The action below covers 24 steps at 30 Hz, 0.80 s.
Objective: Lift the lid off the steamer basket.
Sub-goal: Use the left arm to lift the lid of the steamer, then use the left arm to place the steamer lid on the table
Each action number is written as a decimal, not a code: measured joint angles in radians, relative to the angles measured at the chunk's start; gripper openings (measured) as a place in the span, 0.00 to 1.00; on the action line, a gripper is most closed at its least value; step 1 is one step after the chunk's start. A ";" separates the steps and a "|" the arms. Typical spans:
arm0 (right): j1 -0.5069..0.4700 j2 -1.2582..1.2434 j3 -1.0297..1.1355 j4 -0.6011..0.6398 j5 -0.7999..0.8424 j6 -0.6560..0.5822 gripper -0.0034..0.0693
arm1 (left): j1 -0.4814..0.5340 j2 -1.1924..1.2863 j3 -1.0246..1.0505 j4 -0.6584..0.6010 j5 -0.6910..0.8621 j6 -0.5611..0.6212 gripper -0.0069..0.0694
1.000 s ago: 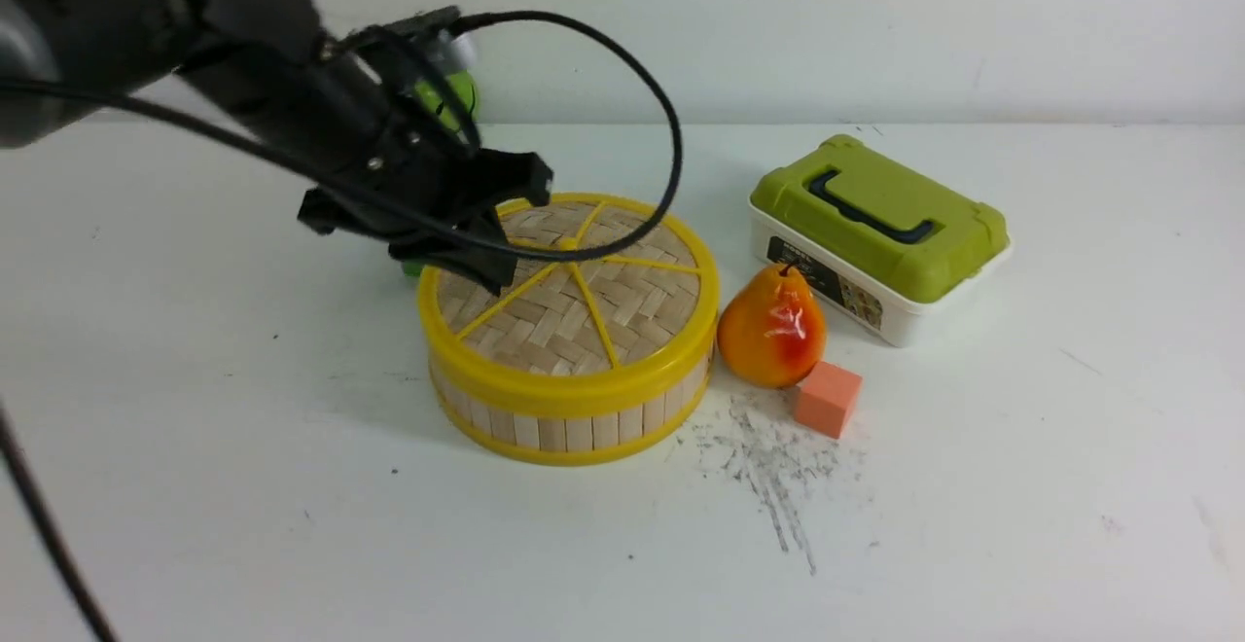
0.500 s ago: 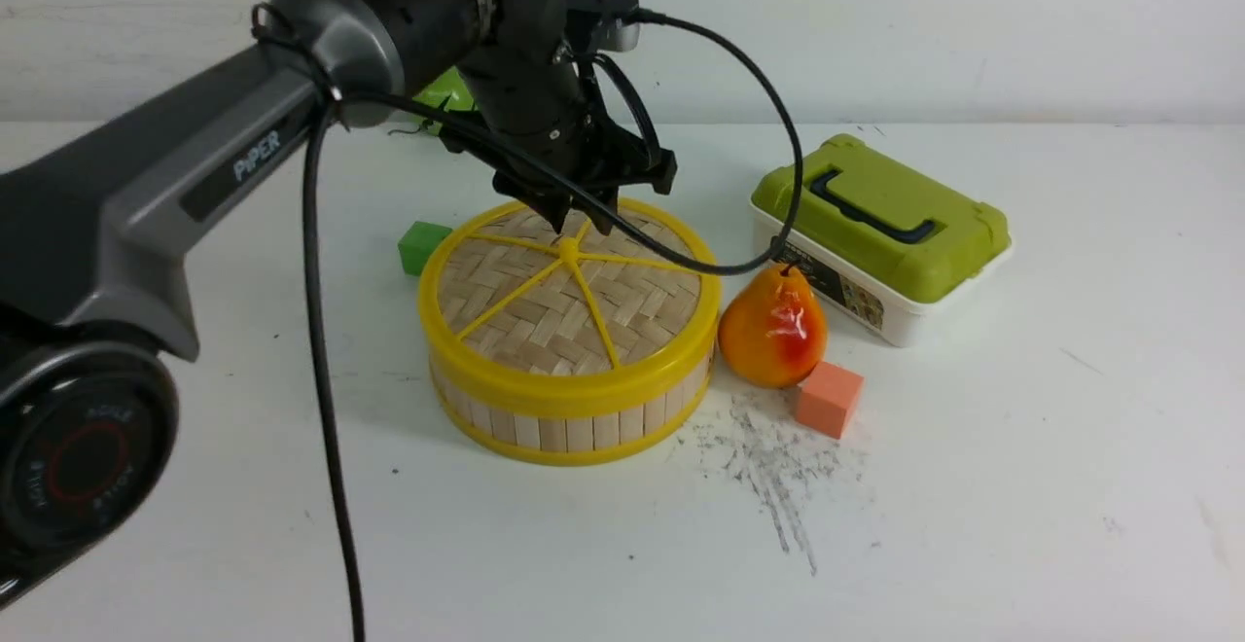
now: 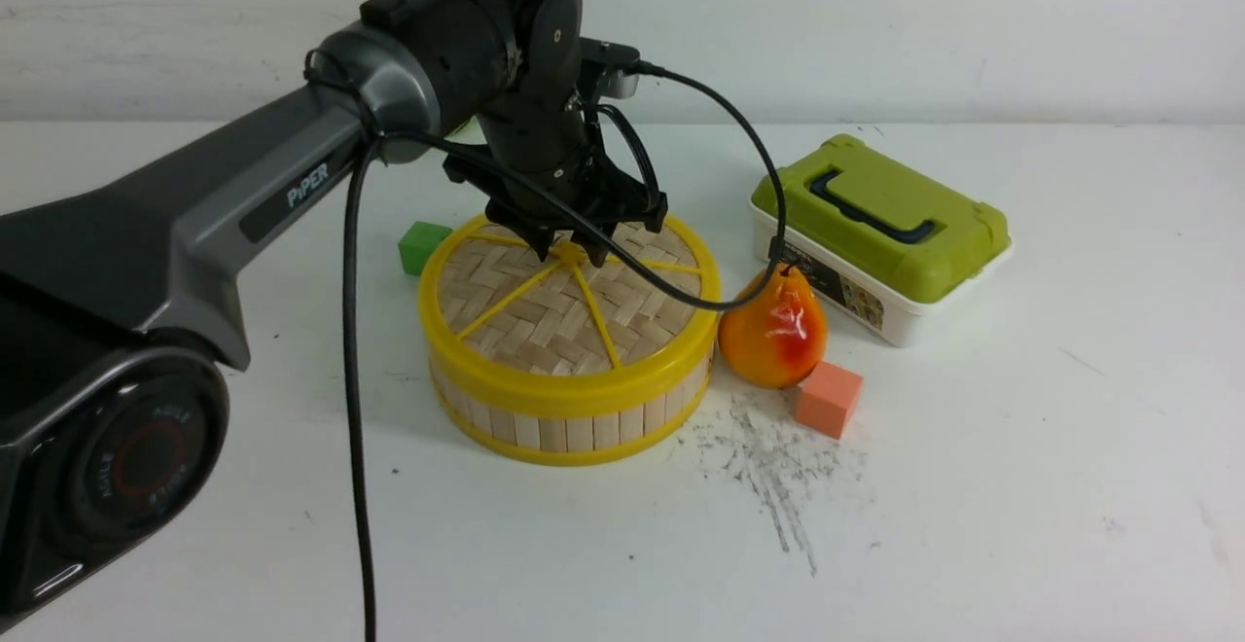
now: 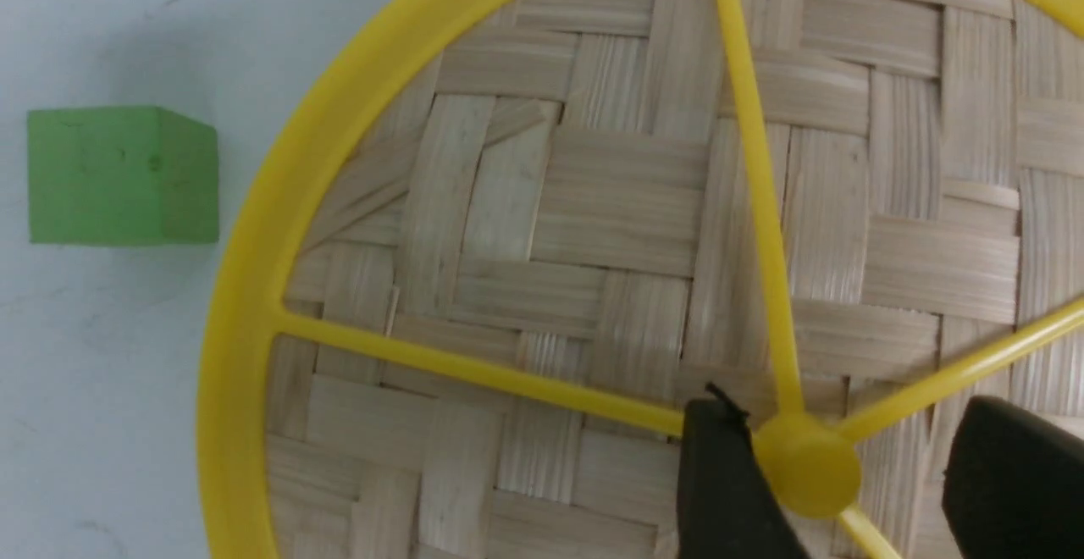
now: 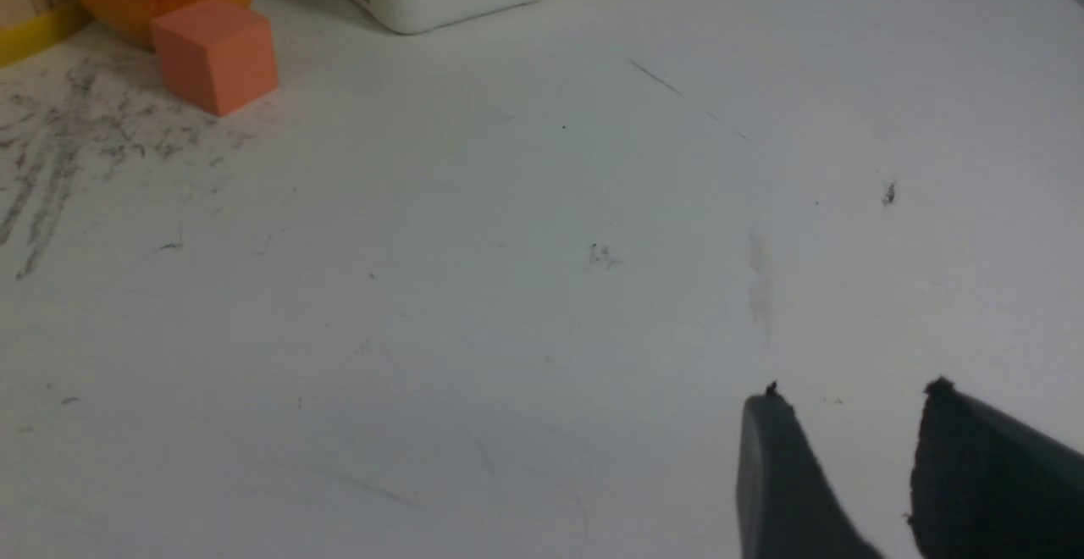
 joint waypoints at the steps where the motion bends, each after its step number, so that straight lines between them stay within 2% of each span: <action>1: 0.000 0.000 0.000 0.000 0.000 0.000 0.38 | 0.000 0.000 0.000 0.000 -0.002 0.000 0.52; 5: 0.000 0.000 0.000 0.000 0.000 0.000 0.38 | 0.000 0.000 0.000 0.000 -0.003 0.000 0.40; 7: 0.000 0.000 0.000 0.000 0.000 0.000 0.38 | 0.000 0.000 0.000 0.008 -0.002 0.000 0.28; 9: 0.000 0.000 0.000 0.000 0.000 0.000 0.38 | 0.000 0.000 0.000 0.008 -0.002 0.000 0.22; 20: 0.000 0.000 0.000 0.000 0.000 0.000 0.38 | -0.001 -0.025 -0.001 0.022 0.007 0.000 0.22; 24: 0.000 0.000 0.000 0.000 0.000 0.000 0.38 | -0.003 -0.123 -0.001 0.078 -0.004 0.012 0.22</action>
